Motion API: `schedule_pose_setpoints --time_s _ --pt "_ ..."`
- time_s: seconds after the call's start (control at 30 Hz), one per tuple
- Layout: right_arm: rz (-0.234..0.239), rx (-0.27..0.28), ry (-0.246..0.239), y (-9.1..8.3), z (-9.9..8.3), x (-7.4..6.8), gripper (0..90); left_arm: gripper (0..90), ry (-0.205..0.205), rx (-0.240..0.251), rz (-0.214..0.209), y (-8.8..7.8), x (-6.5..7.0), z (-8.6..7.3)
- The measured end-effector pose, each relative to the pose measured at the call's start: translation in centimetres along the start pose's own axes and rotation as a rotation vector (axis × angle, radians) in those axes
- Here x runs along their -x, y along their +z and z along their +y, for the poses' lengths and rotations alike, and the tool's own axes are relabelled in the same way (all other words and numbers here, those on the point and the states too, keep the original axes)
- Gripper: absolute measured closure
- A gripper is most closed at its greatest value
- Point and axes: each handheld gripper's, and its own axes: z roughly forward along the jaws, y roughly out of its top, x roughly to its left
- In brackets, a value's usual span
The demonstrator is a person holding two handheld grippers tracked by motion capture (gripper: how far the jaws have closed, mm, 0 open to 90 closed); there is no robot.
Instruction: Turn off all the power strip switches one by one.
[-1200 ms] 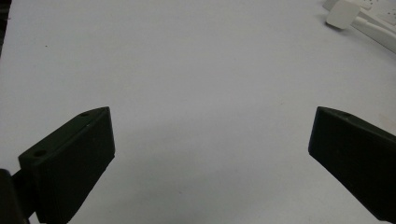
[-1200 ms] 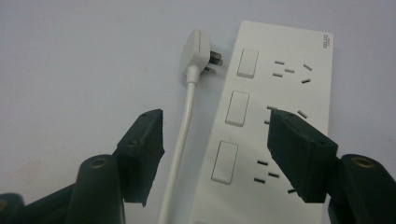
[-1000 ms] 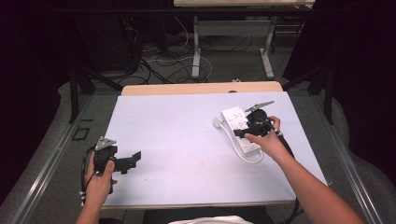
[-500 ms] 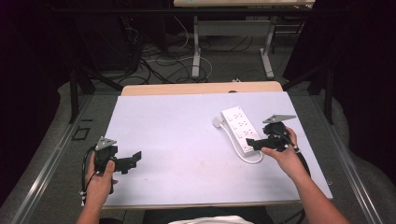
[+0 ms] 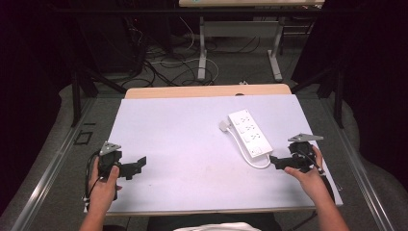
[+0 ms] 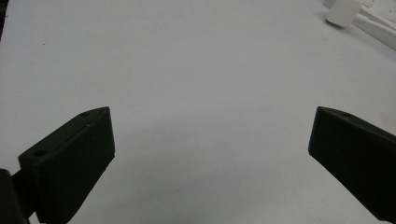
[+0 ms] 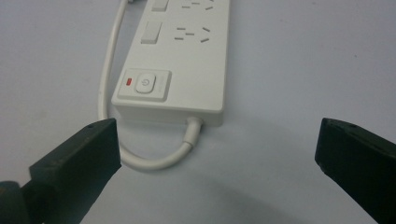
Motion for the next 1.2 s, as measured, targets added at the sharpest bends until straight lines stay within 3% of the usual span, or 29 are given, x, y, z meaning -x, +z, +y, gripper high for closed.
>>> schedule_pose_setpoints --time_s 0.13,0.7,1.2 --pt "-0.002 -0.009 0.002 -0.2 -0.6 0.3 0.0 0.5 0.005 -0.004 0.002 0.0 0.0 0.0" --pt "-0.035 -0.048 0.087 0.2 -2.7 2.0 2.8 0.5 0.013 -0.021 0.008 0.4 0.0 -0.1" --pt "-0.033 -0.032 0.094 0.5 -3.3 2.5 3.1 0.5 0.013 -0.021 0.012 0.6 -0.1 -0.2"
